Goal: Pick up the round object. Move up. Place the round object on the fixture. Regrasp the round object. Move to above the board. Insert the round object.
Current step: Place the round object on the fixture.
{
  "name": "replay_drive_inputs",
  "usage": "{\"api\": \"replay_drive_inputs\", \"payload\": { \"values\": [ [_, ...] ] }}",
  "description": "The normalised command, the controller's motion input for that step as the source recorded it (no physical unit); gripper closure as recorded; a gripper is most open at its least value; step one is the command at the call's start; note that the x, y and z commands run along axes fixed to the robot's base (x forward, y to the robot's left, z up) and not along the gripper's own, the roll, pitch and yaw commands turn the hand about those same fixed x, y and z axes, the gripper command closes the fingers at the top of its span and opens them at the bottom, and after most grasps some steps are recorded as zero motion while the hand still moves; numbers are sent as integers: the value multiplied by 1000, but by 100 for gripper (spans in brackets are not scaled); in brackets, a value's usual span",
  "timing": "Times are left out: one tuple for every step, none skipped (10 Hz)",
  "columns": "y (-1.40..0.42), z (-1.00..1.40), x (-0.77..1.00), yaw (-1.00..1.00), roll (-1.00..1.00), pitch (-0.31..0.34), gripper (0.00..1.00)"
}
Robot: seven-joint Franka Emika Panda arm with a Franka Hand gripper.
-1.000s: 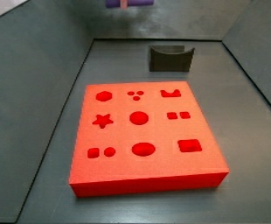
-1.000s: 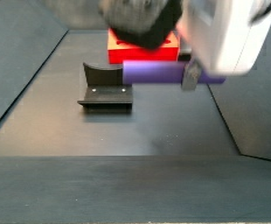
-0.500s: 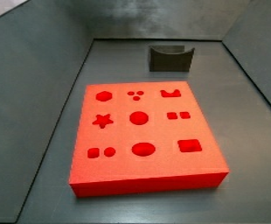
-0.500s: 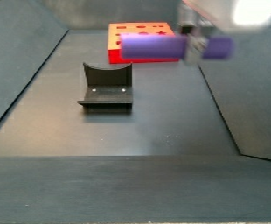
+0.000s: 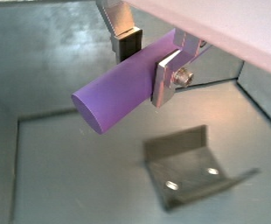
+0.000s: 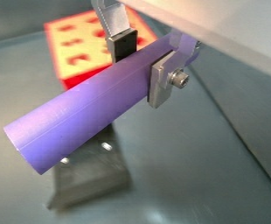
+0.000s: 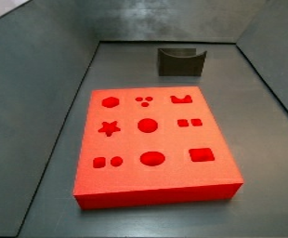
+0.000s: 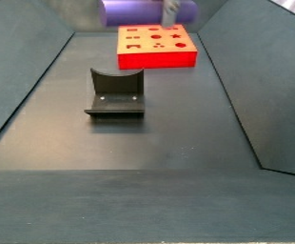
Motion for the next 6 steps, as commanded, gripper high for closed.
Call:
{"api": "replay_drive_inputs", "payload": {
  "values": [
    [-1000,132,598,1000,-48,-86,100],
    [-1000,119,626,1000,-48,-83,100],
    [-1000,105,681,1000,-47,-80,100],
    [-1000,89,743,1000,-46,-78,100],
    [-730,36,649,1000,-46,-74,100],
    [-582,13,595,1000,-45,-73,100]
  ]
}}
